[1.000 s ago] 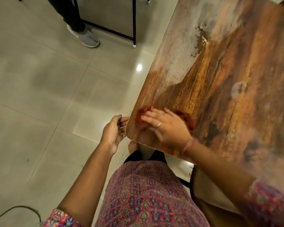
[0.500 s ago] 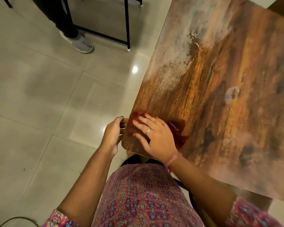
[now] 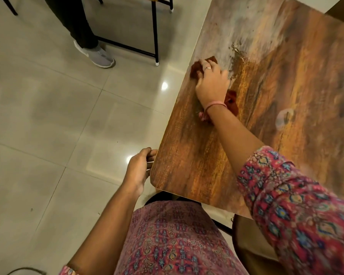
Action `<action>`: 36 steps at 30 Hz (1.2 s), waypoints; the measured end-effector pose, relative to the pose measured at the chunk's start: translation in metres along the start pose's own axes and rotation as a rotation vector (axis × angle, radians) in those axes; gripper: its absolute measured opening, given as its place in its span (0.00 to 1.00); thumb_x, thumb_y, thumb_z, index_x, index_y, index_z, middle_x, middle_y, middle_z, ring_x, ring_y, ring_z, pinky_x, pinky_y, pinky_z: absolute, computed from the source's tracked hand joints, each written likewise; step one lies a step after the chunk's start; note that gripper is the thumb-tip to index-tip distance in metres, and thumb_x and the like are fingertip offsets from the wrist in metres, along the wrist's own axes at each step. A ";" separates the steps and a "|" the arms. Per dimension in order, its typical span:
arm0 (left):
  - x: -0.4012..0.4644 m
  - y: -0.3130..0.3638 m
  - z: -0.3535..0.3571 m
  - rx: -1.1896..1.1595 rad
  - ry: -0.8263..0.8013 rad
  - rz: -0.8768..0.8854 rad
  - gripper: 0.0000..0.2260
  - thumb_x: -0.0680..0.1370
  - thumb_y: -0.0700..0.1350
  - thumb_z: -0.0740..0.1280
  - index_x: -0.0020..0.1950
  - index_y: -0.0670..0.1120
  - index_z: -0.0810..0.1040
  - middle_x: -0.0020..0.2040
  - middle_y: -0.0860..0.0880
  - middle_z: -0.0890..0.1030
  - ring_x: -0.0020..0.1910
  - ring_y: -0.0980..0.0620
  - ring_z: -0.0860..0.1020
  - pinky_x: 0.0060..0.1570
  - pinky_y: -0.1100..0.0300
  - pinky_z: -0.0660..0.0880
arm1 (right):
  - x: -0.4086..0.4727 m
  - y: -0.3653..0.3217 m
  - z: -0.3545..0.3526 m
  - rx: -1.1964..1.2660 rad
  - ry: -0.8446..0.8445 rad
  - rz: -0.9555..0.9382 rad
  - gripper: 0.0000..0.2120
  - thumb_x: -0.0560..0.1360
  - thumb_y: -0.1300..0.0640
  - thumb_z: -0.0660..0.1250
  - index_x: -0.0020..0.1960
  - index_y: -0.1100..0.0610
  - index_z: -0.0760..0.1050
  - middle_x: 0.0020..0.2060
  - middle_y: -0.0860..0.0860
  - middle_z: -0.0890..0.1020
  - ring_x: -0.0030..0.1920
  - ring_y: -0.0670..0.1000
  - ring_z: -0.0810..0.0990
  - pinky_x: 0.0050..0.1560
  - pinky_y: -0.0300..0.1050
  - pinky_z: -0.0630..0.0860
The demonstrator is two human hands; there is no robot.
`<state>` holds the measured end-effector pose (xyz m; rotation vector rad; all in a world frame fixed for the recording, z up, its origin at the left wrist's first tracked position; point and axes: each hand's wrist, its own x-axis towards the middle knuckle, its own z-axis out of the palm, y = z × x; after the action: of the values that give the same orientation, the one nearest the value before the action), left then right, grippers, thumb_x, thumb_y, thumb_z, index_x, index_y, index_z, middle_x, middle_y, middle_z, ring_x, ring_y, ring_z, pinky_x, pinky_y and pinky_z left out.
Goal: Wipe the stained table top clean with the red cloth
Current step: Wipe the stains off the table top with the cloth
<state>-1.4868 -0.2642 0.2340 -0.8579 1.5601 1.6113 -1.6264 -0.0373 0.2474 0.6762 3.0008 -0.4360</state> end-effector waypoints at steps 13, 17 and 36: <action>0.023 0.040 0.043 0.069 0.011 0.110 0.17 0.79 0.52 0.58 0.41 0.46 0.81 0.38 0.48 0.82 0.39 0.51 0.80 0.37 0.59 0.72 | -0.233 0.038 0.026 -0.079 -0.055 -0.545 0.21 0.78 0.48 0.60 0.70 0.44 0.67 0.67 0.46 0.74 0.66 0.51 0.72 0.59 0.48 0.66; 0.037 0.043 0.062 0.166 0.076 0.166 0.19 0.81 0.56 0.54 0.50 0.44 0.79 0.45 0.49 0.81 0.45 0.52 0.79 0.42 0.60 0.73 | -0.211 0.041 0.022 -0.097 -0.056 -0.546 0.19 0.79 0.47 0.58 0.70 0.44 0.68 0.66 0.45 0.75 0.66 0.49 0.72 0.67 0.50 0.63; 0.040 0.035 0.065 0.391 0.316 0.345 0.24 0.78 0.49 0.57 0.22 0.47 0.61 0.22 0.52 0.63 0.24 0.53 0.63 0.25 0.59 0.61 | 0.013 0.073 -0.008 0.040 0.125 0.048 0.22 0.81 0.49 0.54 0.75 0.51 0.63 0.73 0.51 0.67 0.73 0.53 0.64 0.73 0.52 0.60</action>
<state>-1.5362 -0.1974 0.2207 -0.6745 2.2566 1.3627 -1.6071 0.0336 0.2349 0.8065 3.0911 -0.4703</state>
